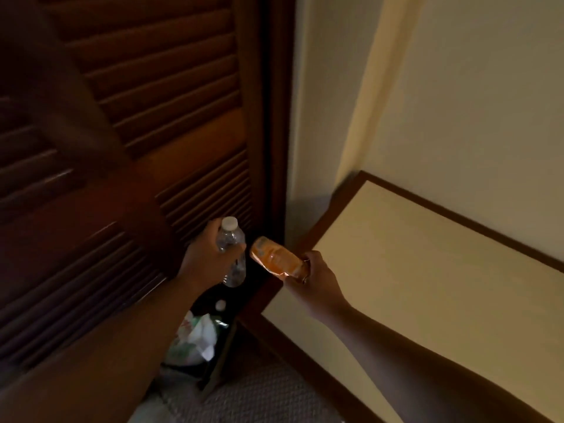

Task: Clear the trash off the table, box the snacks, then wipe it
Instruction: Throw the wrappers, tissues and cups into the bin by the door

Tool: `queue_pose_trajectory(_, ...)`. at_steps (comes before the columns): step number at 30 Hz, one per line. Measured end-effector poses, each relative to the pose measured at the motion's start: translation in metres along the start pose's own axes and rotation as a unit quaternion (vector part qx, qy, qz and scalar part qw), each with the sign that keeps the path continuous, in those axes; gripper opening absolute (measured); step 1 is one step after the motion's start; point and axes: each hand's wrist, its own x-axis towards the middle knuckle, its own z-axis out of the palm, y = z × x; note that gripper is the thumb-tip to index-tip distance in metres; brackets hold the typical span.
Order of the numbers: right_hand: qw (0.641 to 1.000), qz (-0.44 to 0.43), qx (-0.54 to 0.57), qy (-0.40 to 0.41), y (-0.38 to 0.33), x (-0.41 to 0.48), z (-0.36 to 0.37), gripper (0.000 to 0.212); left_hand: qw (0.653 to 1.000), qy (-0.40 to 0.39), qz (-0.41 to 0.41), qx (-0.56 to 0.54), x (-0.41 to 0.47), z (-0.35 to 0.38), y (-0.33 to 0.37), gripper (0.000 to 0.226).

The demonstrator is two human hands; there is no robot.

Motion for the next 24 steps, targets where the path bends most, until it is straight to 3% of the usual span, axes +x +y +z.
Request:
queue_pose_trajectory(3,0.997,-0.043,-0.051,-0.046,-0.028,-0.010,0.079,0.053,0.997,0.030,-0.065,0.008,-0.028,-0.057,-0.079,0.058)
queue_pose_trajectory(8,0.988,-0.043,-0.116,-0.095,-0.049,-0.025,0.162,0.066,0.990,0.046,-0.134,0.002,-0.062,-0.084,-0.167,0.056)
queue_pose_trajectory(14,0.965,-0.066,-0.200,-0.155,-0.042,-0.025,0.244,0.058,0.984,0.022,-0.175,0.022,-0.079,-0.066,-0.240,0.070)
queue_pose_trajectory(24,0.919,-0.087,-0.337,-0.186,0.044,0.015,0.356,0.038,0.973,-0.035,-0.206,0.102,-0.060,0.006,-0.322,0.066)
